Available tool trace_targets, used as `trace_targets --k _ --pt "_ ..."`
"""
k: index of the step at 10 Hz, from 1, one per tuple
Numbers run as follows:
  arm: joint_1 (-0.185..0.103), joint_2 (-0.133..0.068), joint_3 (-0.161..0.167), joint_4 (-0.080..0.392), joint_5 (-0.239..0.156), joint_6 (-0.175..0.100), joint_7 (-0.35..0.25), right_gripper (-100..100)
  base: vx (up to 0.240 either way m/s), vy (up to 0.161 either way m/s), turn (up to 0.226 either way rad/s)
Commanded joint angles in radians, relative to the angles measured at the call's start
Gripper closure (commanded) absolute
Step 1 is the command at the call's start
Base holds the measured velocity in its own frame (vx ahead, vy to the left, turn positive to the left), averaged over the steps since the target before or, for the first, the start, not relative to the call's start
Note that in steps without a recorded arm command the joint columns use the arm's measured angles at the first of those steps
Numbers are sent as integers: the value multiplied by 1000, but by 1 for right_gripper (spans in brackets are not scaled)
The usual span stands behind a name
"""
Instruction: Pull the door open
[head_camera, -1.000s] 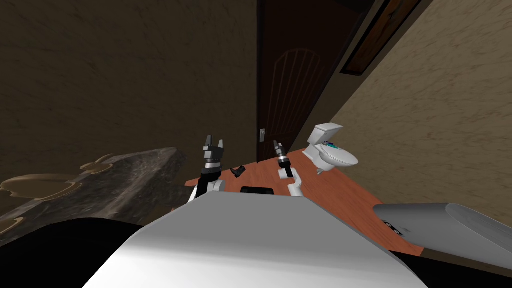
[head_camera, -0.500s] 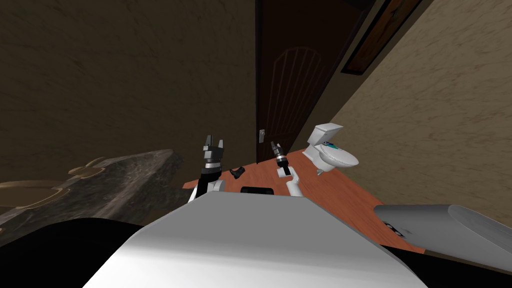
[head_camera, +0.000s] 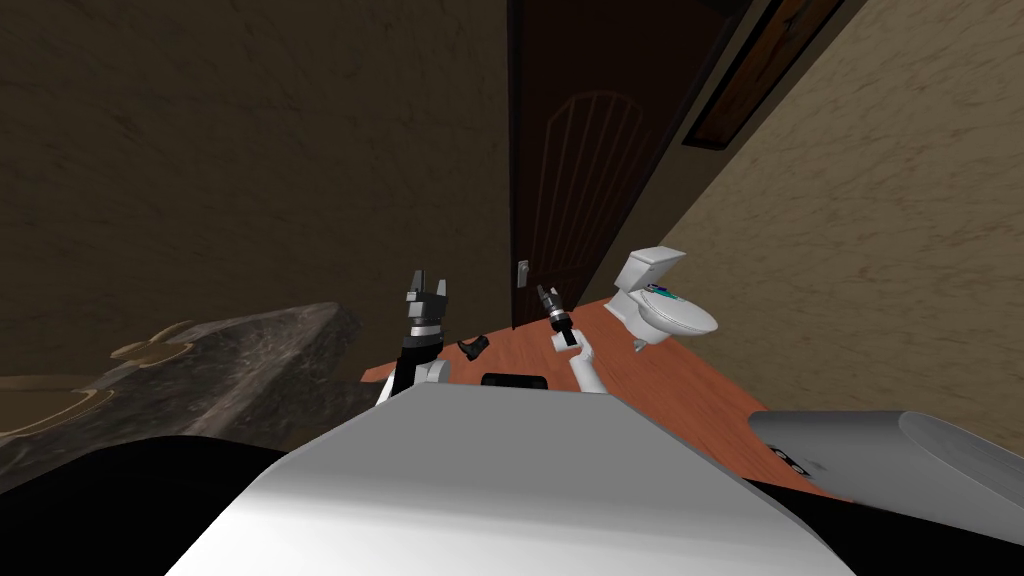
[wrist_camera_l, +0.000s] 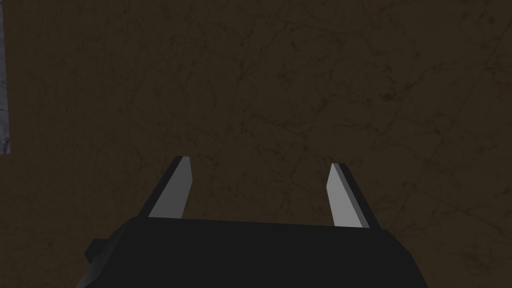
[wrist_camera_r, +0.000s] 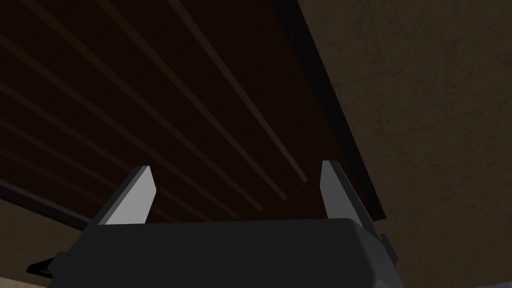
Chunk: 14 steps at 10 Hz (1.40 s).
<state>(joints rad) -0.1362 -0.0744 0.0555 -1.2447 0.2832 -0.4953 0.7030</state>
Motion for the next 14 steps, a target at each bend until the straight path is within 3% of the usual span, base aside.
trace_targets --k 1,2,3,5,6,7,8,11,14 --pt "-13 1 0 29 7 -2 20 -100 43 -4 -10" --pt "-43 1 0 68 21 -4 52 -100 63 0 -20" --pt "-43 1 0 79 21 -4 52 -100 53 -6 -8" --pt "-99 2 0 156 47 -9 115 -100 67 -7 -23" --pt "-99 2 0 175 47 -9 115 -100 58 -4 -6" --pt "-126 3 0 211 59 -11 145 -100 55 -15 -21" --pt "-126 3 0 220 59 -11 145 -100 43 -9 -4" --pt "-199 6 -1 336 92 -18 226 -100 73 -1 -22" --pt "-221 7 -1 381 102 -19 250 -100 58 -3 -8"
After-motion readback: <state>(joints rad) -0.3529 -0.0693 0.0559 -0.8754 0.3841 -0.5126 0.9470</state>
